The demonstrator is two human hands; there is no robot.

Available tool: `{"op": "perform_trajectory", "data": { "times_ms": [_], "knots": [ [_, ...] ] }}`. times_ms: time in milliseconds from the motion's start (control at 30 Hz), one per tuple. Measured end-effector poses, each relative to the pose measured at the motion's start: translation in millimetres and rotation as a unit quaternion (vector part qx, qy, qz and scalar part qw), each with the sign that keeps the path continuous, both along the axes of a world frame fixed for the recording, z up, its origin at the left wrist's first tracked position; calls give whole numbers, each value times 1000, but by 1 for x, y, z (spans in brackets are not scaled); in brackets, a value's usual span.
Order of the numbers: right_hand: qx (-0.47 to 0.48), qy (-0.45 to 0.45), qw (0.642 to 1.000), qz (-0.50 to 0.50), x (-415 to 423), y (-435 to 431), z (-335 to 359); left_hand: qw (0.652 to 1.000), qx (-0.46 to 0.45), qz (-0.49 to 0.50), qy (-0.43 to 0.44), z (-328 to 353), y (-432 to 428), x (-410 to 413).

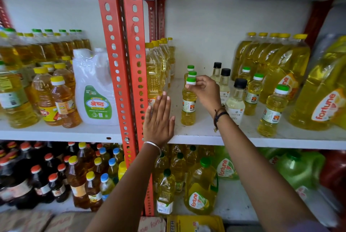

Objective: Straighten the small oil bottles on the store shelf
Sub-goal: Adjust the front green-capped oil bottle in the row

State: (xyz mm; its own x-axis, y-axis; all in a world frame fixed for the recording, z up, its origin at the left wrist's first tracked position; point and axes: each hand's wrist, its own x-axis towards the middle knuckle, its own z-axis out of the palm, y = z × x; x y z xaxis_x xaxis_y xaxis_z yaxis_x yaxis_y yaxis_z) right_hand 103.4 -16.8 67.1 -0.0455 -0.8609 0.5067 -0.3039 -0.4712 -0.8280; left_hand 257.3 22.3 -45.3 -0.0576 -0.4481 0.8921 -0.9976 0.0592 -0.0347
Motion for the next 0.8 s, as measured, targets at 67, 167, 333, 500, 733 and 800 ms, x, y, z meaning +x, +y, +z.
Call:
{"op": "perform_trajectory", "data": {
  "times_ms": [67, 167, 333, 500, 733, 800],
  "knots": [
    [-3, -7, 1000, -12, 1, 0, 1, 1000, 3, 2, -2, 0, 0, 0],
    [-14, -13, 1000, -23, 3, -2, -1, 1000, 2, 3, -2, 0, 0, 0],
    [-23, 7, 1000, -16, 4, -5, -5, 1000, 0, 4, -1, 1, 0, 0],
    [-12, 39, 999, 4, 2, -3, -6, 1000, 4, 2, -1, 1, 0, 0],
    [-15, 44, 999, 0, -7, 8, -2, 1000, 11, 9, -2, 0, 0, 0],
    [-23, 42, 999, 3, -9, 14, -2, 1000, 15, 12, -5, 0, 0, 0]
  ]
}}
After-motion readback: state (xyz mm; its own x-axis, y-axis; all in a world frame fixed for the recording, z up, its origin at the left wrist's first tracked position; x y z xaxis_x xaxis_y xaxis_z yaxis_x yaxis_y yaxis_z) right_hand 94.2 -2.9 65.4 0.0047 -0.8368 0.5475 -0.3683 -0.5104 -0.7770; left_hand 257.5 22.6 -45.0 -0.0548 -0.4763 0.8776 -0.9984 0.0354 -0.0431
